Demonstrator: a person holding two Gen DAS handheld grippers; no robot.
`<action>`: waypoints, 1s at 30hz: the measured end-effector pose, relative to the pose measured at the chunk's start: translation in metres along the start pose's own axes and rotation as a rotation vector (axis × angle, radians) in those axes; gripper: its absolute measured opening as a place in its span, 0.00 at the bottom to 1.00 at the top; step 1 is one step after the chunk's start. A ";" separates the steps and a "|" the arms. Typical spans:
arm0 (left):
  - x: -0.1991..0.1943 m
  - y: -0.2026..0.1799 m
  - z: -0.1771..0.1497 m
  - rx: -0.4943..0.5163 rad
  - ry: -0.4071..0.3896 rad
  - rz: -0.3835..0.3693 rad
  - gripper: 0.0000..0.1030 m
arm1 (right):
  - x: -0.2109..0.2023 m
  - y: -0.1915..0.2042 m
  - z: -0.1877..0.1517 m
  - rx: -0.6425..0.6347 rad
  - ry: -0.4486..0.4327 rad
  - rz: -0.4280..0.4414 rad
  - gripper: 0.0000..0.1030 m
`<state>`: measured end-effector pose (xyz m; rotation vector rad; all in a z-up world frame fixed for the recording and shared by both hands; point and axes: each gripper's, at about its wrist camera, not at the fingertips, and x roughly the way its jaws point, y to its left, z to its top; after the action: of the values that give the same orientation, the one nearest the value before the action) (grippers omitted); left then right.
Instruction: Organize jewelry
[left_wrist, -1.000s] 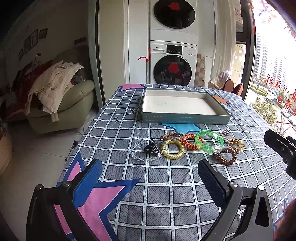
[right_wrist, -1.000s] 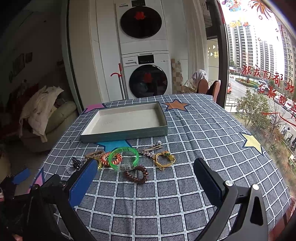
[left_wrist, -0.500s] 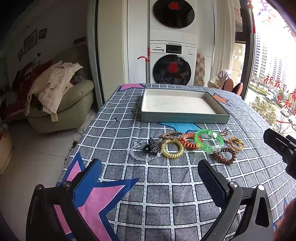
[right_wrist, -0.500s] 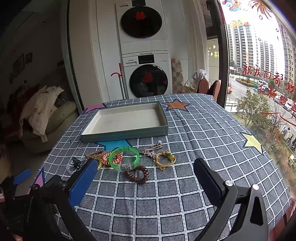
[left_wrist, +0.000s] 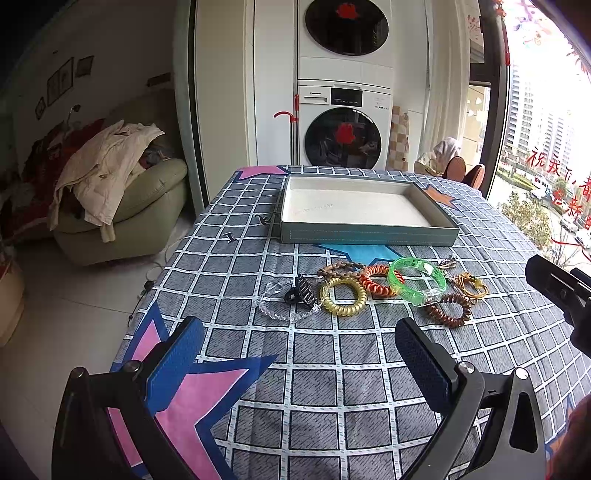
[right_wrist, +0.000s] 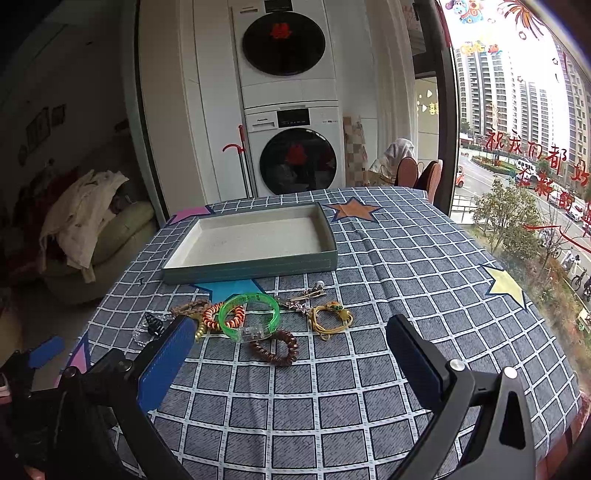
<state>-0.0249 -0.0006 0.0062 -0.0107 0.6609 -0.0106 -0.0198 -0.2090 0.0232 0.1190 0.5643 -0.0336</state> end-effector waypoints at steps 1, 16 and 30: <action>0.001 0.000 0.000 0.001 0.000 0.001 1.00 | 0.000 0.000 0.000 0.000 0.001 0.001 1.00; 0.009 -0.002 0.000 -0.002 0.013 -0.003 1.00 | 0.004 0.000 -0.001 -0.003 0.011 0.002 1.00; 0.046 0.021 0.016 -0.038 0.127 -0.054 1.00 | 0.042 -0.013 0.004 0.022 0.159 0.023 1.00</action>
<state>0.0211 0.0201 -0.0095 -0.0652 0.7871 -0.0514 0.0166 -0.2227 0.0026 0.1508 0.7209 -0.0079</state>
